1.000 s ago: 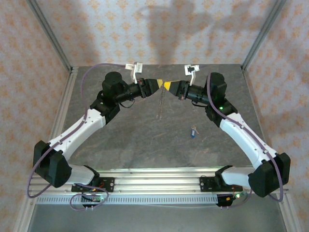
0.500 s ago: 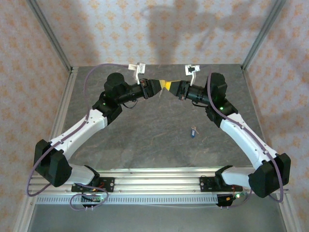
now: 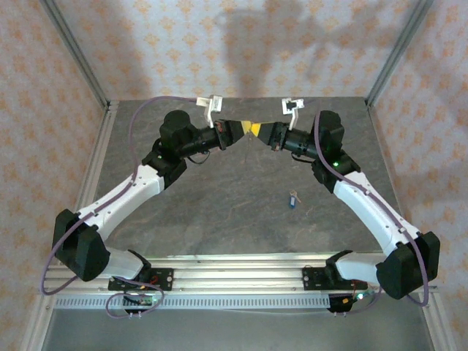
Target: Put the keys on the keyring
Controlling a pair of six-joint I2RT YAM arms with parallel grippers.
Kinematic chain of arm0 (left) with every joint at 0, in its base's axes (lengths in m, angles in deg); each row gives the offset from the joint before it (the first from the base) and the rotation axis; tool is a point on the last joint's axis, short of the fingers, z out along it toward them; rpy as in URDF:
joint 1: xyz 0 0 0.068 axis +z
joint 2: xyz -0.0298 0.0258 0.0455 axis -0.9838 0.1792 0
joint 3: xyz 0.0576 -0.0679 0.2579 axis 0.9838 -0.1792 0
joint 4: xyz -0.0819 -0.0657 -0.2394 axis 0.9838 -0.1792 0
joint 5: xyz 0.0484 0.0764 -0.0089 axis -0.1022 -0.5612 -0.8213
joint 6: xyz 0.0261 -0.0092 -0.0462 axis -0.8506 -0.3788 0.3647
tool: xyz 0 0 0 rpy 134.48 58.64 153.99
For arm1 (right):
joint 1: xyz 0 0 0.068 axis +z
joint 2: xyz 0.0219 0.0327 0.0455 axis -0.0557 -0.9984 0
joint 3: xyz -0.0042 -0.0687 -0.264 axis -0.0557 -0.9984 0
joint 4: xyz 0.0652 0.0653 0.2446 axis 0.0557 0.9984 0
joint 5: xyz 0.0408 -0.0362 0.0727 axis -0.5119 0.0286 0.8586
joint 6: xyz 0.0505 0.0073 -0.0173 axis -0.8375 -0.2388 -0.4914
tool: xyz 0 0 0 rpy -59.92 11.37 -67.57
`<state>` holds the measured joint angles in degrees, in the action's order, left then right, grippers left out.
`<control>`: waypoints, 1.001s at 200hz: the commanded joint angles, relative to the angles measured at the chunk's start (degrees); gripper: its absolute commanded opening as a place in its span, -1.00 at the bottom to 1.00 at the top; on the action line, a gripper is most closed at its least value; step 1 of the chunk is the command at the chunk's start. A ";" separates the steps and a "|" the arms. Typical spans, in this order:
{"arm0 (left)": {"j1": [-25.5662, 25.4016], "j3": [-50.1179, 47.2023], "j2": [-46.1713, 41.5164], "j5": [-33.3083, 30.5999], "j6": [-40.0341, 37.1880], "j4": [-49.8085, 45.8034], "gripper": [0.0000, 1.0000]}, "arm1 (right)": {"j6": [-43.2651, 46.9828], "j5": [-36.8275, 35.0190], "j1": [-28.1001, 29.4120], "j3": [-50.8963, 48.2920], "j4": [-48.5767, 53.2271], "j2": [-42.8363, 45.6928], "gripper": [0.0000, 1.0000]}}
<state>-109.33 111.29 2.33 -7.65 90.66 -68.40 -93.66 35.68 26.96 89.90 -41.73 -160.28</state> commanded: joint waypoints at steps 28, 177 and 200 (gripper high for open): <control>-2.74 2.34 0.73 -1.57 -0.92 -1.36 -1.00 | -0.83 0.13 0.51 1.08 -3.20 -0.12 -1.00; -2.51 3.11 2.02 -4.51 -0.90 -2.11 -1.00 | -19.73 -11.77 -4.07 -10.57 -12.85 8.35 -0.05; -2.51 1.91 2.04 -4.34 0.57 0.27 -1.00 | -22.26 -11.42 -4.07 -12.45 -16.98 7.79 -0.06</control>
<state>-111.58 112.78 4.34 -13.07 89.72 -72.92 -110.28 25.17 23.01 78.49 -49.10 -152.50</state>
